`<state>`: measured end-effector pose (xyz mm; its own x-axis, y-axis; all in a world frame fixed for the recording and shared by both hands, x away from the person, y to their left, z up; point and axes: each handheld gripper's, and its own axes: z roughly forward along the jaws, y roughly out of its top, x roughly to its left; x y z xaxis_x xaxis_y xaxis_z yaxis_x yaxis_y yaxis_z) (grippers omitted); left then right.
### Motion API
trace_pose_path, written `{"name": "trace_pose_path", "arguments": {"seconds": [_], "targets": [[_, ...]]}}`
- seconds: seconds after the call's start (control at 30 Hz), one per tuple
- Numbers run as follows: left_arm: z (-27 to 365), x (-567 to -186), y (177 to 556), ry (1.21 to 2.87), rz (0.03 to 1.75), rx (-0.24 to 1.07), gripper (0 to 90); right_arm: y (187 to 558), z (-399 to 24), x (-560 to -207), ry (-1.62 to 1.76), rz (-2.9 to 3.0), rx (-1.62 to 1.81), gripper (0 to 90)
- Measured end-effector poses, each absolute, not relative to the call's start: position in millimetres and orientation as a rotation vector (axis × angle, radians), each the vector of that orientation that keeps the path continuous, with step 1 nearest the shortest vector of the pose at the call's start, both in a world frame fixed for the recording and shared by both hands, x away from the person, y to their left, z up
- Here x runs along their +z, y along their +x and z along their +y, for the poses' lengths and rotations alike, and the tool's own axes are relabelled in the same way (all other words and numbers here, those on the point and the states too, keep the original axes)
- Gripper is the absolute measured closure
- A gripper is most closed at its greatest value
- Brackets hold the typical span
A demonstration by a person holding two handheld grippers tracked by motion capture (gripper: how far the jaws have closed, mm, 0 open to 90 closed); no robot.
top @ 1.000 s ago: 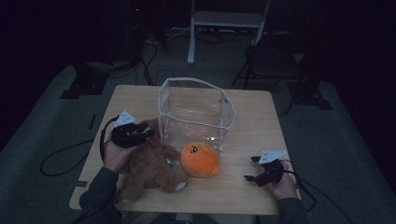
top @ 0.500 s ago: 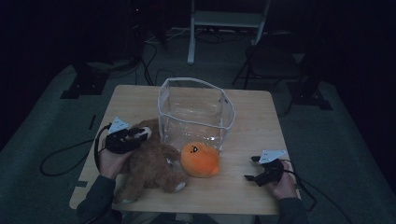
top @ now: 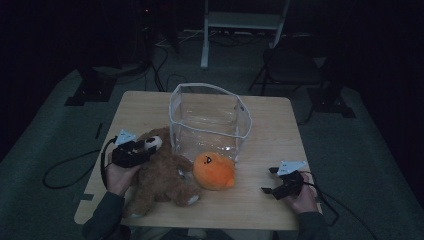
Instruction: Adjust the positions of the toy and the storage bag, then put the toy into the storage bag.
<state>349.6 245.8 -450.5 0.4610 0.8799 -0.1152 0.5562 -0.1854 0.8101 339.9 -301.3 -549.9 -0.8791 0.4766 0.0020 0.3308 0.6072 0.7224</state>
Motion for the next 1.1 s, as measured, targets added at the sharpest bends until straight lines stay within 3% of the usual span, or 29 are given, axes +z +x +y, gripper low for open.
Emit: {"name": "trace_pose_path", "arguments": {"seconds": [0.4,0.8,1.1], "targets": [[238.9,-451.7,350.3,1.859,1.242,0.471,38.7,339.7,-301.2,-549.9,0.673,2.640,1.129,11.4],[238.7,-458.7,354.3,1.834,1.287,0.449,40.2,339.7,-301.2,-549.9,0.674,2.640,1.129,11.4],[232.8,-472.0,369.9,1.857,1.381,0.462,28.5,339.6,-301.1,-549.9,0.675,2.639,1.129,11.3]]}}
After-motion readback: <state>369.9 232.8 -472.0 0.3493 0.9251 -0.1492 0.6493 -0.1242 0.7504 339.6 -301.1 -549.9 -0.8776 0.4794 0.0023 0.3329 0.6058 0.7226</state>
